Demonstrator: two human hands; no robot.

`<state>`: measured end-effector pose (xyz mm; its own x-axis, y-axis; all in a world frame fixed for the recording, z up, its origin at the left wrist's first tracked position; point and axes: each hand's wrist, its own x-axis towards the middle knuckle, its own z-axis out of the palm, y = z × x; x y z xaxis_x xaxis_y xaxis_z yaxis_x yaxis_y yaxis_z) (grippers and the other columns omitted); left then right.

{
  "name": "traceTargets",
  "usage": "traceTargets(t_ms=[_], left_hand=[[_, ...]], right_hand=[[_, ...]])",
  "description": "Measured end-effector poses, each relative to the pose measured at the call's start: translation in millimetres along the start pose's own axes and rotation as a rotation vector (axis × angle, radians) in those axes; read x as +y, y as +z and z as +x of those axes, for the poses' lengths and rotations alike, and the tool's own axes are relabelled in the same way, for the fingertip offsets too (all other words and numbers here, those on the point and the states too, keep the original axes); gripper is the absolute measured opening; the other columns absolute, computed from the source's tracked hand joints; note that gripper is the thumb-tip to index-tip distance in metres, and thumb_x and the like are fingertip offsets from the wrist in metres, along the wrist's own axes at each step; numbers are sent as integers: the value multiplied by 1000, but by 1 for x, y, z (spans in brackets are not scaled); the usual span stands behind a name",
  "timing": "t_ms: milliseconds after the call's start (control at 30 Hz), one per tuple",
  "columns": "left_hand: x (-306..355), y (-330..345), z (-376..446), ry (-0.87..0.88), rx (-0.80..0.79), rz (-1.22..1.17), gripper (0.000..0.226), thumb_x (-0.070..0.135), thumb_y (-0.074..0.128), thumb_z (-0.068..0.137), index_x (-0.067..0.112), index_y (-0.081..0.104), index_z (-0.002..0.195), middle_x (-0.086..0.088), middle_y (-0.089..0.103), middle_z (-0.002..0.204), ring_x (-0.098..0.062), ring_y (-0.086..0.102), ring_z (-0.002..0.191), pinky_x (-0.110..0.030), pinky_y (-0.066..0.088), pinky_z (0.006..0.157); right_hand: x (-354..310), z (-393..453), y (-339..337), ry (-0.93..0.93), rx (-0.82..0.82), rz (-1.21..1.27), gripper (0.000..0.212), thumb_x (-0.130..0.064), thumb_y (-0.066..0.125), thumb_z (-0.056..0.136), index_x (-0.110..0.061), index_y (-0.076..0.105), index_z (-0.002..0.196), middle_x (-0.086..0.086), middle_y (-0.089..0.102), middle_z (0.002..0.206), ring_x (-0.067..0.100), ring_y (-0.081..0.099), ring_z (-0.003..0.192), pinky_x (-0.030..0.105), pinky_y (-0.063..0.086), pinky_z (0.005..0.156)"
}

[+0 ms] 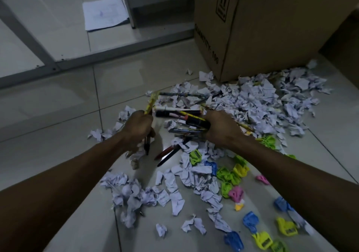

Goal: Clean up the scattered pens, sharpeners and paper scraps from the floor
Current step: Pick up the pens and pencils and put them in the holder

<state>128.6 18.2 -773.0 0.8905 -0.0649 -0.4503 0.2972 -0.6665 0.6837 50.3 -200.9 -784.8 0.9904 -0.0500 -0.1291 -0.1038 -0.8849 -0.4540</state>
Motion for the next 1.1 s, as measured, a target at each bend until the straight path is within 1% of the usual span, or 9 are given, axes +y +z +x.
traceTargets(t_ms=[233, 367, 433, 500, 600, 800, 900, 1000, 1100], left_hand=[[-4, -12, -11, -250, -97, -525, 14, 18, 44, 96, 8, 55, 97, -7, 48, 50, -22, 45, 49, -28, 37, 51], [-6, -9, -20, -293, -195, -577, 12, 21, 44, 97, 13, 53, 96, -3, 40, 52, -20, 40, 45, -25, 35, 46], [-9, -3, -24, -190, -181, -459, 10, 16, 56, 92, 10, 54, 85, -4, 37, 53, -16, 32, 39, -21, 27, 42], [-19, 5, -23, 17, -135, -165, 16, 12, 72, 81, 3, 61, 73, -7, 48, 52, -16, 41, 36, -21, 33, 40], [-31, 18, -21, 241, -117, 276, 18, 21, 82, 71, 6, 73, 72, -9, 68, 66, -18, 64, 60, -32, 51, 56], [-37, 29, -18, 272, -198, 380, 30, 34, 90, 59, 11, 76, 72, -6, 72, 69, -16, 67, 64, -33, 53, 59], [-34, 30, -16, 262, -217, 421, 32, 33, 88, 64, 6, 75, 75, -10, 71, 72, -18, 66, 66, -34, 52, 59], [-29, 26, -17, 241, -272, 442, 24, 27, 82, 73, 6, 71, 74, -9, 66, 68, -22, 63, 66, -29, 46, 57], [-22, 16, -19, 239, -355, 468, 24, 26, 74, 82, 4, 66, 79, -9, 60, 67, -20, 57, 64, -27, 40, 57]], right_hand=[[-19, 2, 8, 6, -71, -213, 30, -28, 78, 73, -12, 70, 96, 13, 66, 94, 34, 65, 87, 37, 51, 69], [-21, 1, 13, 28, -98, -246, 29, -19, 76, 77, -9, 63, 100, 14, 62, 103, 35, 62, 94, 37, 45, 68], [-18, 0, 11, 23, -111, -231, 31, -23, 74, 79, -8, 62, 104, 14, 58, 108, 36, 59, 96, 35, 40, 68], [-13, 0, 8, 27, -92, -164, 33, -27, 71, 82, -7, 64, 108, 16, 58, 107, 37, 59, 96, 34, 38, 67], [-5, 1, -1, 53, -64, -45, 30, -21, 68, 84, -11, 64, 112, 15, 63, 105, 36, 62, 95, 32, 42, 67], [13, -5, -17, 109, 11, 278, 24, -14, 61, 94, -10, 56, 117, 9, 62, 96, 24, 59, 82, 32, 45, 66], [18, -11, -22, 131, 97, 479, 25, -12, 57, 97, -11, 53, 122, 4, 64, 94, 4, 60, 77, 17, 46, 62], [22, -11, -22, 196, 174, 635, 13, -10, 54, 98, -15, 56, 110, 8, 65, 88, 23, 65, 82, 43, 55, 77], [22, -10, -23, 269, 164, 685, 11, -8, 53, 98, -3, 60, 91, 12, 58, 74, 28, 58, 71, 54, 50, 72]])
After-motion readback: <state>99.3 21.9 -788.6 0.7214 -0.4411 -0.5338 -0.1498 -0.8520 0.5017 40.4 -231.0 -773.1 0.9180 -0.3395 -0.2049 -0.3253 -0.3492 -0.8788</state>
